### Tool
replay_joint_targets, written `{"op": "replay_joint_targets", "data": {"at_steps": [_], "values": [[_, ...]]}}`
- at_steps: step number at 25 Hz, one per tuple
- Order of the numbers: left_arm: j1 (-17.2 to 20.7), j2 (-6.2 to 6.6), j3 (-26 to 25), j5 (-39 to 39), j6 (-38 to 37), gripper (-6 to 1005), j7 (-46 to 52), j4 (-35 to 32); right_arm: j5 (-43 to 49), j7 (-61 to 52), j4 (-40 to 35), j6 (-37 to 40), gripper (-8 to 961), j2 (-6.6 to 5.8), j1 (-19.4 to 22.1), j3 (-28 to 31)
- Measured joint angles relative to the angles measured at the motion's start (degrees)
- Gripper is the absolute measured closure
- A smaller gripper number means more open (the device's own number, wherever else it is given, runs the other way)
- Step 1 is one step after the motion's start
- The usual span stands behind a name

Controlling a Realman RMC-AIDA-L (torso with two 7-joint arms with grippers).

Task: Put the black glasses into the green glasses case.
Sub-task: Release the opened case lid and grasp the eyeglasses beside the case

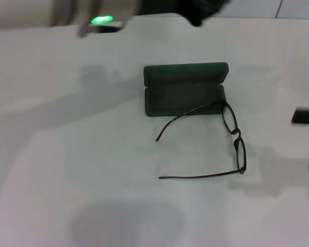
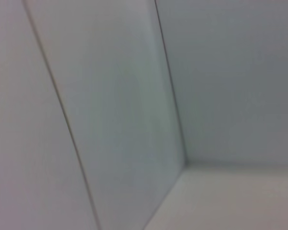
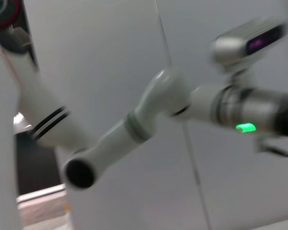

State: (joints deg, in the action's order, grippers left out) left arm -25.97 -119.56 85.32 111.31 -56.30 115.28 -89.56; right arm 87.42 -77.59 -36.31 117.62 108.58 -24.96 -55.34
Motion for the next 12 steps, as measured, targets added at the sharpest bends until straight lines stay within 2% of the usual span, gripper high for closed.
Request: {"op": "replay_joint_targets", "data": {"at_steps": [3,5,9,11,12], "values": [[5.72,0.02,-6.66,-12.66,-7.62,646,-9.29,1.96,0.74,-7.01,-3.22,-3.36,116,0.04,0.74,2.87],[8.47,0.04,-12.37,-20.68,-16.51,732,-17.06,6.37,3.52,-12.45,-8.61,-7.06,116,0.55,1.22,3.39],[9.72,0.11,-21.91,-29.19,-31.66,900,-27.77,17.34,12.92,-23.72,-20.48,-14.03,115,2.53,-0.19,3.24],[9.35,0.19,-26.33,-30.95,-37.26,975,-30.56,23.7,16.83,-29.76,-24.72,-16.28,119,3.3,-3.13,2.6],[9.09,0.27,-28.16,-31.3,-39.24,975,-31.75,26.35,18.84,-32.54,-25.99,-16.87,124,3.44,-4.5,2.25]]}}
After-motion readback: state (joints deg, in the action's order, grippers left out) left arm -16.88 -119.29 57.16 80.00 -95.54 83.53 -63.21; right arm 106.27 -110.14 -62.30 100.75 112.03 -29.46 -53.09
